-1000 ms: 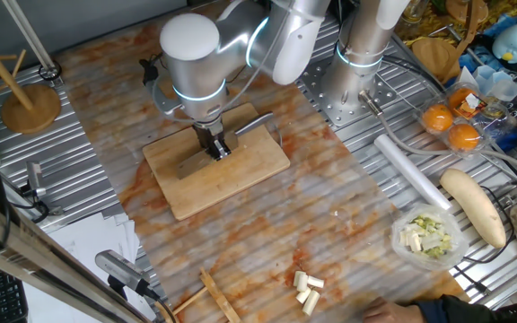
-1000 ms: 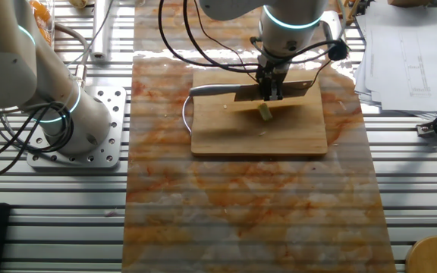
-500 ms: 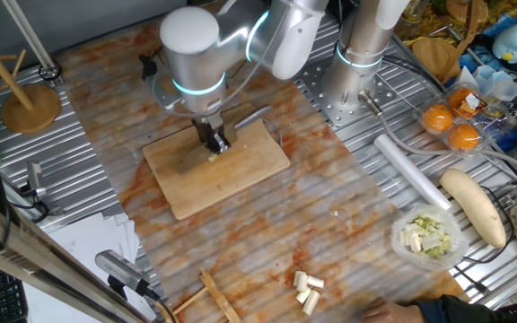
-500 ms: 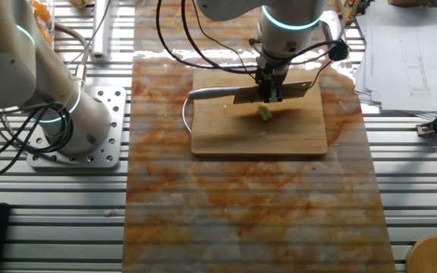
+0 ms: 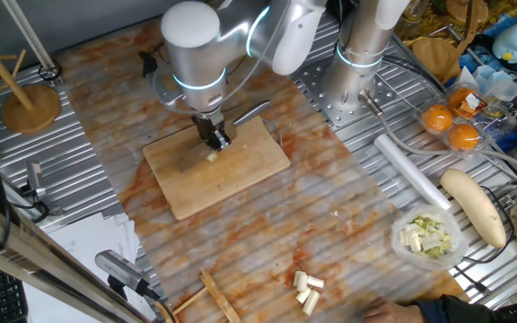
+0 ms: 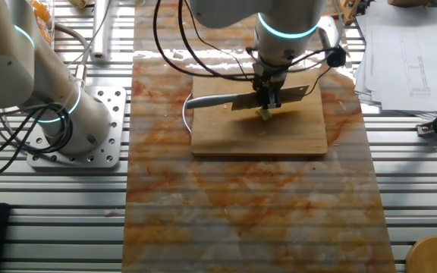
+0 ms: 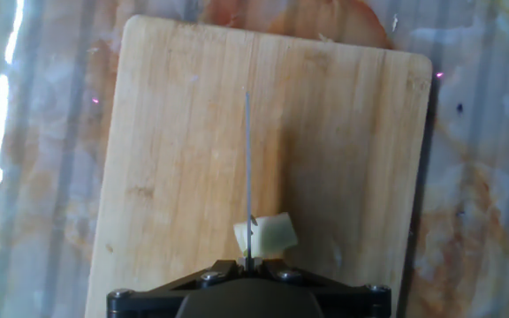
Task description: Chop the scallions
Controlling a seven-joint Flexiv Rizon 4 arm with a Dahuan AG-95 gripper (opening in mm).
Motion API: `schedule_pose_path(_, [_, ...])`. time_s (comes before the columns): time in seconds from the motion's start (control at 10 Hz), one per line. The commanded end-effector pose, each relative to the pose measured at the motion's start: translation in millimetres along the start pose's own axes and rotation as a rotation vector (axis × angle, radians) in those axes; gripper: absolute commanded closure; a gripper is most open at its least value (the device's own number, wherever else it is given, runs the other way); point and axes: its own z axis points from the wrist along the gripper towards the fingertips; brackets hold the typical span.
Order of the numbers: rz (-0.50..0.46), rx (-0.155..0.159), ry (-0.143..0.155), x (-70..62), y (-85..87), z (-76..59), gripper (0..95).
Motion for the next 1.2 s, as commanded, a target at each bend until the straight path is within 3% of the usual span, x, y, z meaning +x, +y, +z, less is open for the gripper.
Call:
schedule_pose_path(0.1, [0.019,-0.005,-0.032,-12.6,0.7,21.8,95.0])
schedule_pose_path(0.3, [0.043,0.009,-0.022,-31.6,12.2,35.5,95.0])
schedule_pose_path(0.4, [0.033,0.029,-0.026,-35.7,12.3,37.3,95.0])
schedule_pose_path(0.5, [0.013,0.066,-0.012,-36.8,11.7,37.0,95.0])
schedule_pose_path(0.7, [0.024,0.041,-0.027,-37.8,11.7,38.0,95.0])
schedule_pose_path(0.9, [0.014,0.022,0.002,-30.8,15.2,11.5,95.0])
schedule_pose_path(1.1, [0.006,0.004,0.007,-19.7,18.9,-16.7,95.0])
schedule_pose_path(1.2, [-0.006,0.004,0.014,-15.4,20.2,-24.6,95.0])
